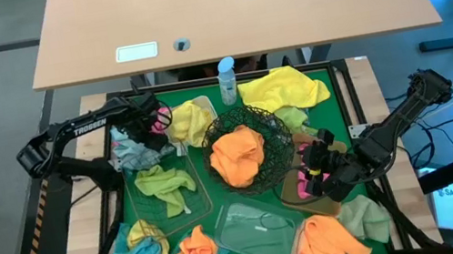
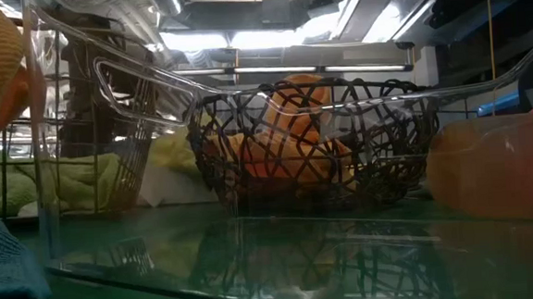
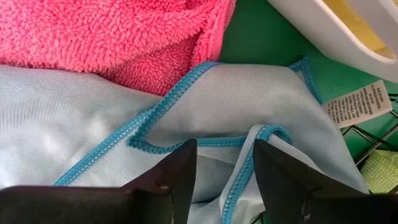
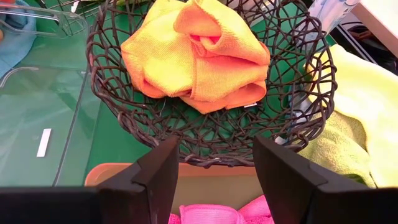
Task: Sort microfiber towel by color & place in baskets
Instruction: Put the top light blue towel into the transparent bin
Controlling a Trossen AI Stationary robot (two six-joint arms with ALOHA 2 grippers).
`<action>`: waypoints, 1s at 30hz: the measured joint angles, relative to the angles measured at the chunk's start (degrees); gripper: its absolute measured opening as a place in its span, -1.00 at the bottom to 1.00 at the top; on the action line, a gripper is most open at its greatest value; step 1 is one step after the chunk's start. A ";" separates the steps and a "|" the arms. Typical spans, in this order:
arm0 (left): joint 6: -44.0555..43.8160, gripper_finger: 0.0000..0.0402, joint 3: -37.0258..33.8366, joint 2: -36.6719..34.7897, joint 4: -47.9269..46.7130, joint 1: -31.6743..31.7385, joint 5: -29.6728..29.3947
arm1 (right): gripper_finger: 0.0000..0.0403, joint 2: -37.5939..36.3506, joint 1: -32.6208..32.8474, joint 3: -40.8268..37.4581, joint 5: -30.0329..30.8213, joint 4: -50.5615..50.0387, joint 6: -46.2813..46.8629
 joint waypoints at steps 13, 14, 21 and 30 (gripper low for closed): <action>-1.39 -0.81 -0.07 -0.04 0.00 0.05 -0.38 | 0.00 0.00 0.01 0.00 0.00 0.00 0.00; -1.39 -0.88 -0.04 -0.04 0.00 0.05 -0.37 | 0.00 0.00 0.00 0.00 0.00 0.00 0.00; -1.33 -0.99 0.42 -0.58 -0.37 0.05 -0.56 | 0.00 0.00 0.01 0.00 0.00 0.00 0.00; -1.24 -1.00 5.65 -5.00 -1.72 0.02 -2.02 | 0.00 0.00 0.01 0.00 0.00 0.02 0.00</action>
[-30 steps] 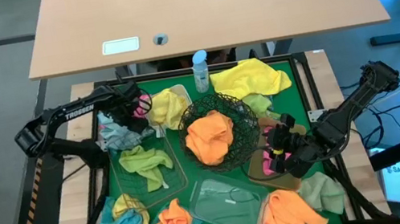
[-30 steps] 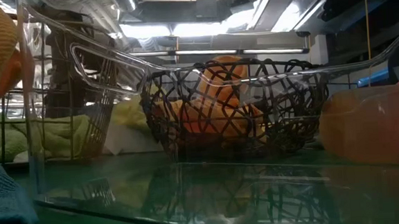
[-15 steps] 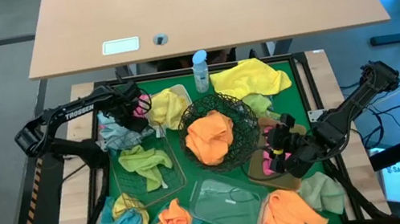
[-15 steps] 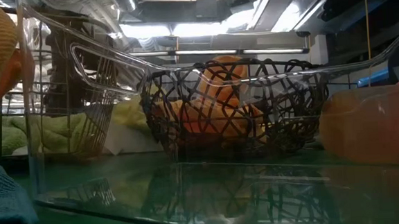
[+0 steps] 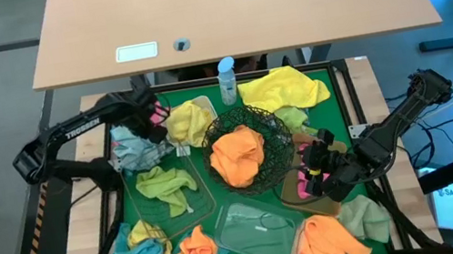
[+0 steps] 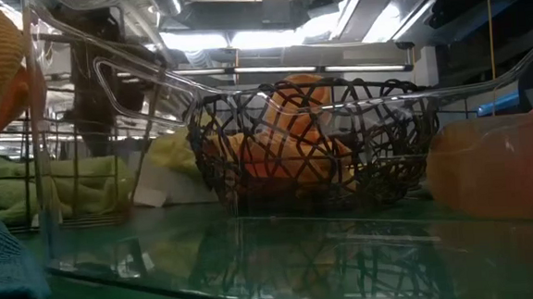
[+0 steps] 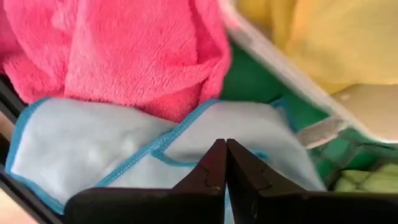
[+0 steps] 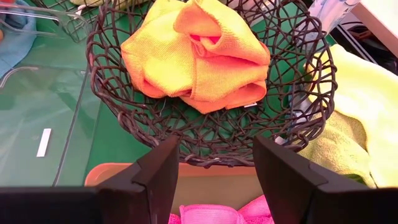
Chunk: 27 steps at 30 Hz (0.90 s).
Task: Sort microfiber towel by color & place in baskets
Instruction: Put the top light blue towel into the transparent bin
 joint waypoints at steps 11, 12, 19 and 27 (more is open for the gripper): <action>1.38 -0.94 0.27 -0.68 -7.23 0.04 -5.82 | 0.00 0.00 0.00 0.00 0.00 -0.07 0.00; 1.36 -0.90 0.27 -0.68 -7.44 0.23 -6.57 | 0.00 0.00 -0.01 0.00 -0.01 -0.07 0.00; 1.30 -0.55 0.23 0.91 -7.63 1.11 -6.77 | 0.00 0.00 0.00 0.00 -0.80 -0.11 0.00; -1.44 -0.33 -5.20 2.84 -3.63 1.11 0.00 | 0.00 0.00 0.00 0.00 -1.53 -0.11 0.00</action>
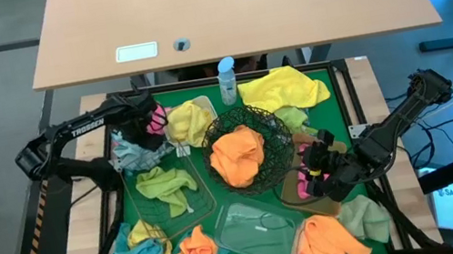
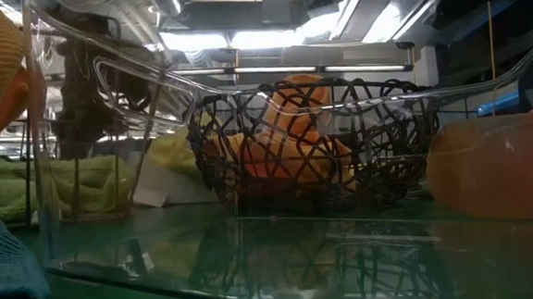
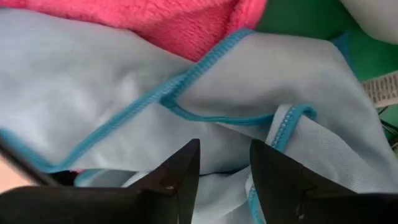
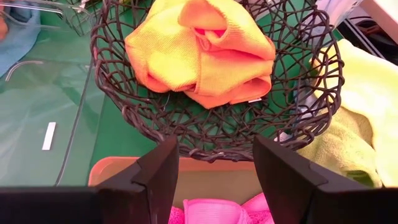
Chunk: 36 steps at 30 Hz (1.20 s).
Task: Sort microfiber towel by color & place in baskets
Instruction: Put the top light blue towel into the transparent bin
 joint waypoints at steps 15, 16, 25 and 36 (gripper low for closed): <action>-0.37 -0.32 -3.10 0.31 9.45 0.02 0.82 | 0.00 0.00 0.00 0.00 0.02 -0.04 -0.22; -0.52 -0.32 -3.10 0.31 9.55 0.00 0.69 | 0.00 0.00 0.00 0.00 0.02 -0.06 -0.22; -3.72 -0.32 -3.14 0.31 9.39 -0.05 1.10 | 0.00 0.00 0.00 0.00 0.02 -0.04 -0.22; -6.22 -0.69 -3.14 0.31 9.43 -0.06 1.16 | 0.00 0.00 -0.01 0.00 0.03 -0.04 -0.22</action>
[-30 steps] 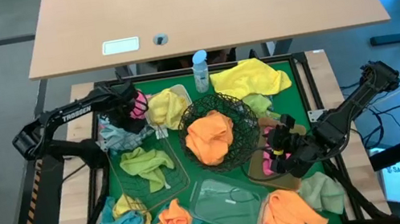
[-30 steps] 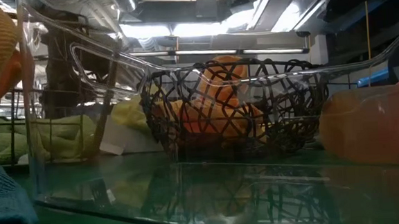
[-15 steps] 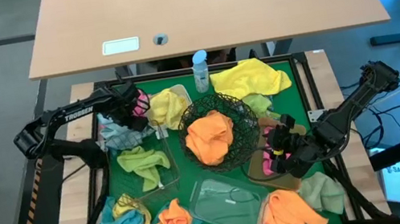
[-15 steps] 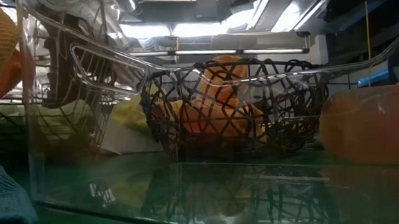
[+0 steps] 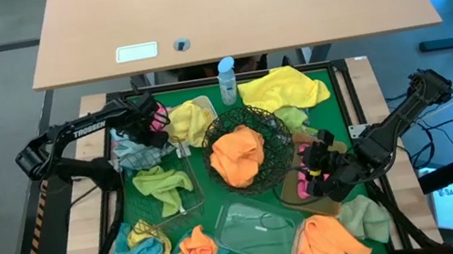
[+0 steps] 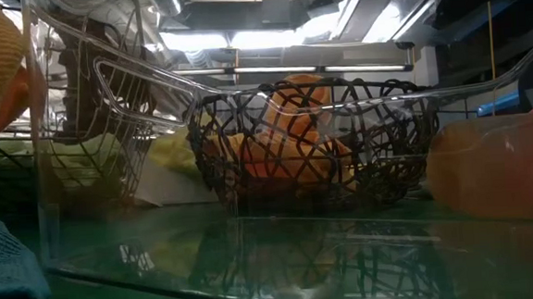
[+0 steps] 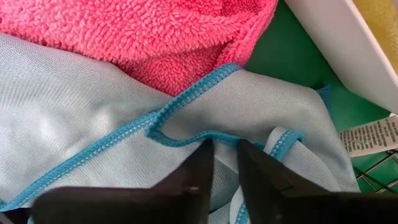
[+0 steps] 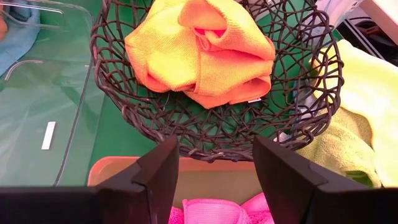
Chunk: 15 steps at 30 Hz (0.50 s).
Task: Sort microfiber towel by color & place in baskets
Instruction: Put the top light blue towel into the transparent bin
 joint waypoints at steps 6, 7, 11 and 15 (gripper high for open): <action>0.02 -0.97 0.02 0.00 0.06 0.02 -0.02 | 0.00 0.00 0.01 0.00 0.01 0.00 0.00; 0.02 -0.98 0.02 0.00 0.05 0.02 -0.02 | 0.00 0.00 0.01 0.00 0.01 0.00 0.00; 0.05 -0.99 0.07 -0.54 0.03 0.02 -0.25 | 0.00 -0.02 -0.01 0.00 0.02 0.00 0.02; 0.41 -1.00 0.07 -2.72 -0.50 0.00 -0.33 | 0.00 0.00 0.01 0.00 0.02 0.00 0.02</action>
